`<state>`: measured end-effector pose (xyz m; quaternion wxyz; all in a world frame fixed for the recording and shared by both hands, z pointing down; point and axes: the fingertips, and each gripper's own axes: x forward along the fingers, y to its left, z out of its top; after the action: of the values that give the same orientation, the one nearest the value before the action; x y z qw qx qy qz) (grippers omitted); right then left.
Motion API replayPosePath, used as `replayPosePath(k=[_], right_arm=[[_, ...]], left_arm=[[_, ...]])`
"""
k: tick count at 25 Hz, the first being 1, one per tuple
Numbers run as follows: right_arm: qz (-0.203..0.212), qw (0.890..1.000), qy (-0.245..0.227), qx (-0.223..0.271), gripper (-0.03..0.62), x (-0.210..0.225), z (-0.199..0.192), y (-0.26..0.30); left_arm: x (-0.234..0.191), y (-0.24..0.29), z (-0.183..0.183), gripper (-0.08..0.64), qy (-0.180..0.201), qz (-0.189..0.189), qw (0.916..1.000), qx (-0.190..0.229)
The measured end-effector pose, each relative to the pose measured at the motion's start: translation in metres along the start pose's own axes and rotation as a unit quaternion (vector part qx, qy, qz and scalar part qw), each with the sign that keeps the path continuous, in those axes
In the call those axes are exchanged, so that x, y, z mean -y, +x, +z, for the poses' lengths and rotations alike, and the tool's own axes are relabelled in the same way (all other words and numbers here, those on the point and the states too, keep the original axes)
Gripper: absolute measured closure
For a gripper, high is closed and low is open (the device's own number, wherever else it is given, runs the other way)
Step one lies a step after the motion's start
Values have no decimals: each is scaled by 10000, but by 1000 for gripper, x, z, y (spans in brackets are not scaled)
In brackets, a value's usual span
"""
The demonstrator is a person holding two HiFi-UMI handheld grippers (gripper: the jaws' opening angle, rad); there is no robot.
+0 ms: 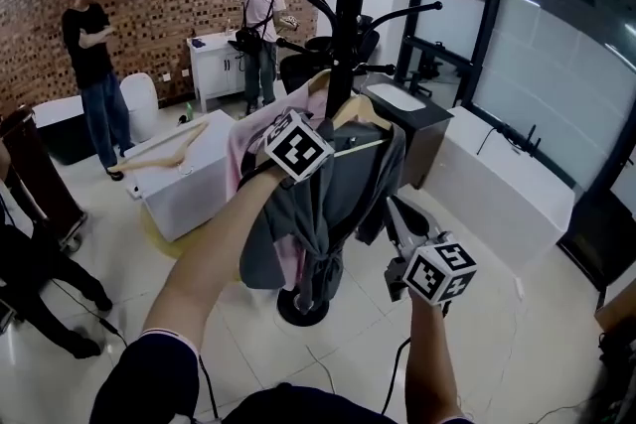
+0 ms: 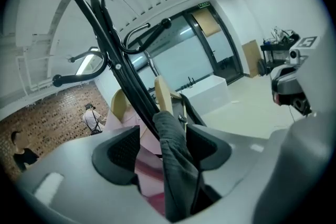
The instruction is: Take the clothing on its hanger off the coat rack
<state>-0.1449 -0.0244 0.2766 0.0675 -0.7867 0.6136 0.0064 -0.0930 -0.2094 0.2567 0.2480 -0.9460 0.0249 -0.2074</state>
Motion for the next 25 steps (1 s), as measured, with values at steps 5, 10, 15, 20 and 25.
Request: replayPosePath(k=[5, 10, 15, 20, 25], right_arm=[[-144, 9999, 24, 18, 591, 9, -3, -12], [-336, 9994, 61, 48, 591, 23, -2, -25], [-452, 9989, 89, 38, 591, 28, -9, -35], [-514, 9986, 138, 1, 591, 33, -13, -38], [-550, 9983, 174, 24, 591, 34, -17, -45]], left_arm=[[6, 30, -12, 297, 233, -56, 9986, -473], [7, 46, -23, 482, 589, 88, 9960, -664], [11, 48, -24, 528, 279, -36, 9976, -634], [15, 48, -19, 531, 185, -288, 9973, -644], [10, 41, -8, 531, 147, -304, 9978, -573]])
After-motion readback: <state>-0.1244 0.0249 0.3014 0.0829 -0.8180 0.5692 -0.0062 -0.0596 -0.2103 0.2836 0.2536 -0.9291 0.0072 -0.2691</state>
